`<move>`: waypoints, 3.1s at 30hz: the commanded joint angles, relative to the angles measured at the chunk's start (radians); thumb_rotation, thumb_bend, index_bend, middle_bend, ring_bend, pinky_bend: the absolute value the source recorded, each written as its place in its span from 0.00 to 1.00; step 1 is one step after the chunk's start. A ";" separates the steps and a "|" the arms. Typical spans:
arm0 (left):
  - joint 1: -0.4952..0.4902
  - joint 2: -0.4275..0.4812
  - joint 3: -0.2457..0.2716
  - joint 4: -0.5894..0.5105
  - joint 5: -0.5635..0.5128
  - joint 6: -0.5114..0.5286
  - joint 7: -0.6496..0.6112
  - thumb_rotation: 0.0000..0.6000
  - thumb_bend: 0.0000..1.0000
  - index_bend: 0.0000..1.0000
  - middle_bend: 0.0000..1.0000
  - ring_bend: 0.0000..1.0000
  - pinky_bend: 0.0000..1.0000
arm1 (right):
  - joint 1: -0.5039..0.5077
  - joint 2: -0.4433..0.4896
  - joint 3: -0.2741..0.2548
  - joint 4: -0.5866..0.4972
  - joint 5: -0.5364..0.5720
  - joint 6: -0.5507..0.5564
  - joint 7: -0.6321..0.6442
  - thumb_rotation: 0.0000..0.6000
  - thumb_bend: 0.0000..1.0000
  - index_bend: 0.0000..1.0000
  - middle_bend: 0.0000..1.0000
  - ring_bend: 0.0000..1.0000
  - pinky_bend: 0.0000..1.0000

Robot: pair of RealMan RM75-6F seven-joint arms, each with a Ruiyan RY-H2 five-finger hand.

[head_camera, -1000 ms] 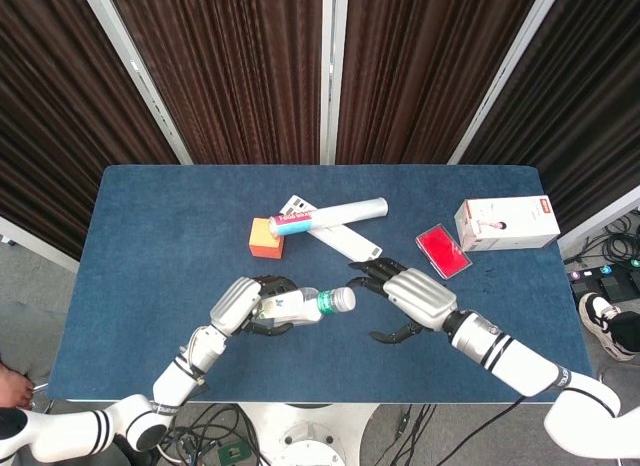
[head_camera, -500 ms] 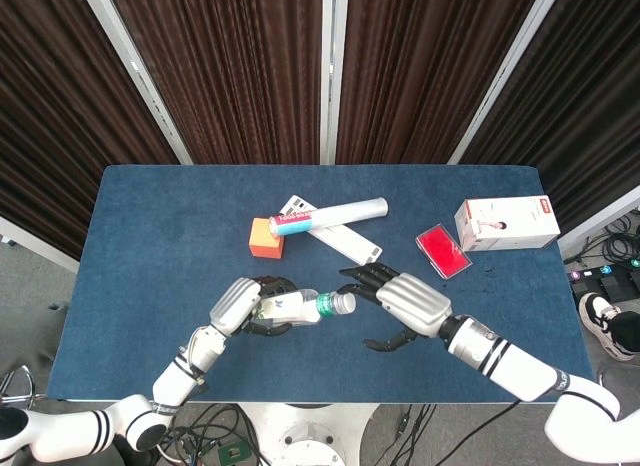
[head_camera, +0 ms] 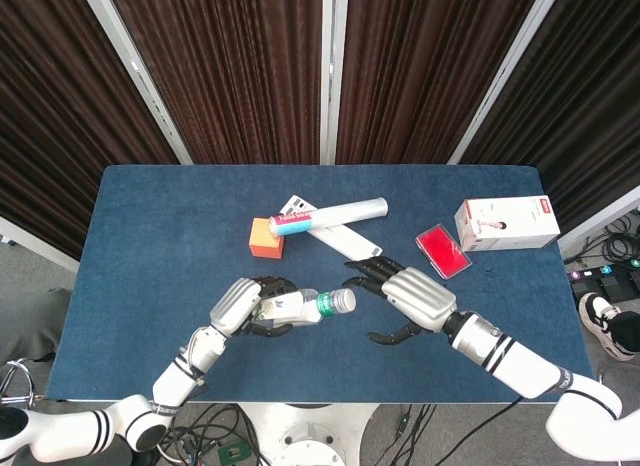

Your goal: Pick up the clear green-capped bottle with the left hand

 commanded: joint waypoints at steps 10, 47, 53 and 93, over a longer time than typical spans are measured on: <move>-0.001 -0.002 0.002 0.005 -0.004 -0.003 -0.002 1.00 0.45 0.49 0.51 0.42 0.48 | 0.006 0.003 -0.007 -0.014 -0.011 0.000 -0.010 0.80 0.20 0.18 0.00 0.00 0.00; -0.004 -0.002 0.004 0.011 -0.002 -0.001 -0.009 1.00 0.45 0.49 0.51 0.42 0.48 | 0.011 0.005 -0.016 -0.018 -0.012 0.007 -0.021 0.80 0.20 0.18 0.00 0.00 0.00; -0.005 -0.003 0.004 0.012 -0.002 -0.002 -0.006 1.00 0.45 0.49 0.51 0.42 0.48 | 0.009 0.008 -0.019 -0.022 -0.022 0.014 -0.019 0.80 0.20 0.18 0.00 0.00 0.00; 0.002 0.010 -0.018 -0.047 -0.034 -0.006 -0.048 1.00 0.45 0.49 0.51 0.42 0.48 | -0.017 -0.187 0.064 0.074 0.090 0.169 -0.230 1.00 0.20 0.31 0.09 0.00 0.00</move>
